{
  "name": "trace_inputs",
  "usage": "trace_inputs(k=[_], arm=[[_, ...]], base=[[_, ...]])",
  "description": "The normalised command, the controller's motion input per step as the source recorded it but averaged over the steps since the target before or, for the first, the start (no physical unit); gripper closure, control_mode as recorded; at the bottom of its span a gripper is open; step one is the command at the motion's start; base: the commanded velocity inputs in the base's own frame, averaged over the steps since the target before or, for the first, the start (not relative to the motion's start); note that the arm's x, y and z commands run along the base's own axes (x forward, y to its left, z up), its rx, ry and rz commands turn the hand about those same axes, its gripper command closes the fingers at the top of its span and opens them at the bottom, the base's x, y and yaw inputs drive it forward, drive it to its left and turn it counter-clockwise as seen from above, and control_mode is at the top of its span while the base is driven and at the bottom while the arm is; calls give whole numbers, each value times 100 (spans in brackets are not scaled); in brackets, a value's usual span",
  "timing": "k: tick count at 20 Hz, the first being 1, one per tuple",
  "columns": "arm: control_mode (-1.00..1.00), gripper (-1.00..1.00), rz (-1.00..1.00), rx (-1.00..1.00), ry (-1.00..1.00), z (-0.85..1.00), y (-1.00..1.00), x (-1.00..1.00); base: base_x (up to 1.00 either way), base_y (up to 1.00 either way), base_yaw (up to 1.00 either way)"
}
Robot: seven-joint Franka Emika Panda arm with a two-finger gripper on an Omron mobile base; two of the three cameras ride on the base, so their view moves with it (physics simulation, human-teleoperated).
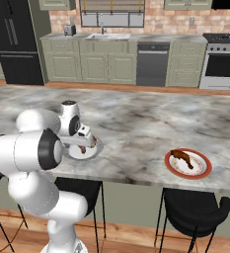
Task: Take the chicken drumsticks from the pan and place one on each plate on the dining counter.
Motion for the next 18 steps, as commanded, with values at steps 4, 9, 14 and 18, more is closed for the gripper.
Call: trace_inputs(k=[4, 9, 14, 18], arm=[[-100, -100, -11, 0, 0, 48, -18, -63], [-100, -100, -18, 1, 0, 41, -11, -87], [-100, -100, -12, 0, 0, 39, -7, -87], [-100, -100, -3, 0, 0, 35, -2, -93]], base=[[0, 0, 0], [0, 0, 0], [0, 0, 0], [0, 0, 0]])
